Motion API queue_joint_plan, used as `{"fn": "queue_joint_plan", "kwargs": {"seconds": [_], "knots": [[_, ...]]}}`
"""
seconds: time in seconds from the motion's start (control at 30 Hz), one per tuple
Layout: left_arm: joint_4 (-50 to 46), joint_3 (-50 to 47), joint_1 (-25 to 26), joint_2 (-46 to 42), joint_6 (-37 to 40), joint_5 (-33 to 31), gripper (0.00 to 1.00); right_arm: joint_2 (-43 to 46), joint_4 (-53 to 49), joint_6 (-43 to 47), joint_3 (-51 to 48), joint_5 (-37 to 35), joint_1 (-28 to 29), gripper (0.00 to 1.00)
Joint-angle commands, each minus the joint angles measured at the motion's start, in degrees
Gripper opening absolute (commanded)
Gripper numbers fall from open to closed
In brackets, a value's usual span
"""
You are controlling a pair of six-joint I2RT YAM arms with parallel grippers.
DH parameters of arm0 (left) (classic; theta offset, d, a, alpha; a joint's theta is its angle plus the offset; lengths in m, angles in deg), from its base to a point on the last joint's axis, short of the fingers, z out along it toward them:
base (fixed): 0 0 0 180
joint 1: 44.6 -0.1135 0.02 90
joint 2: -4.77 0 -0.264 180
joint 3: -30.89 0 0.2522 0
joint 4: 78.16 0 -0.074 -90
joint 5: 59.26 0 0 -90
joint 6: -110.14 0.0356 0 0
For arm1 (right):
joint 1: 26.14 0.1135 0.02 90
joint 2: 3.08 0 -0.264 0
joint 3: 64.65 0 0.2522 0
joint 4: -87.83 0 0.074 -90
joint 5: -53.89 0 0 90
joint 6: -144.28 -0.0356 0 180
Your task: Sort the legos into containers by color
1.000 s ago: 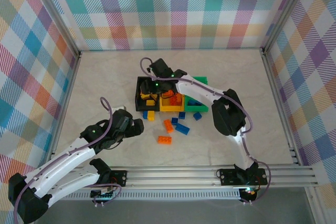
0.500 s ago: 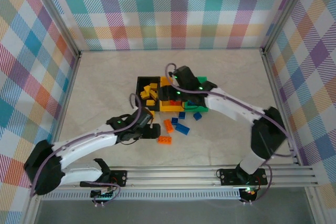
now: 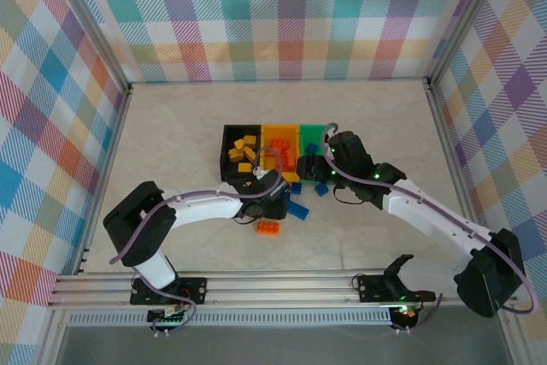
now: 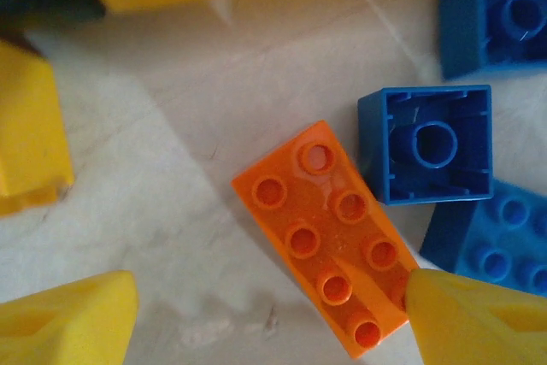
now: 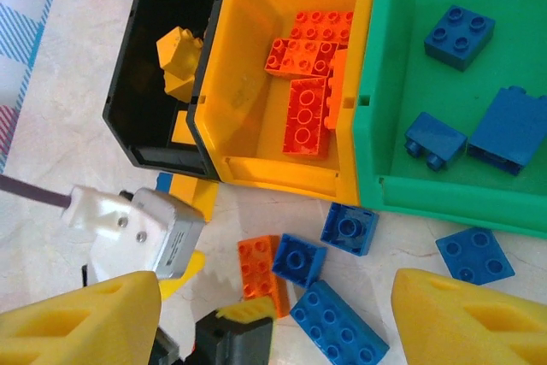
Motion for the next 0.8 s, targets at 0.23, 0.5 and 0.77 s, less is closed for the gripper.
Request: {"fn": "queue_joint_plan", "kwargs": {"seconds": [0.23, 0.5, 0.77], "knots": [[-3.43, -5.60, 0.38, -2.81, -1.68, -3.69, 0.55, 2.64, 0.70, -1.26, -1.69, -0.47, -0.60, 0.73], [-6.81, -10.85, 0.49, -11.76, -2.87, -1.79, 0.57, 2.32, 2.25, -2.22, -2.68, 0.28, -0.69, 0.73], [-4.61, -7.69, 0.47, -10.62, -1.89, -3.23, 0.83, 2.46, 1.91, -2.20, -2.50, 0.26, -0.69, 0.73]]}}
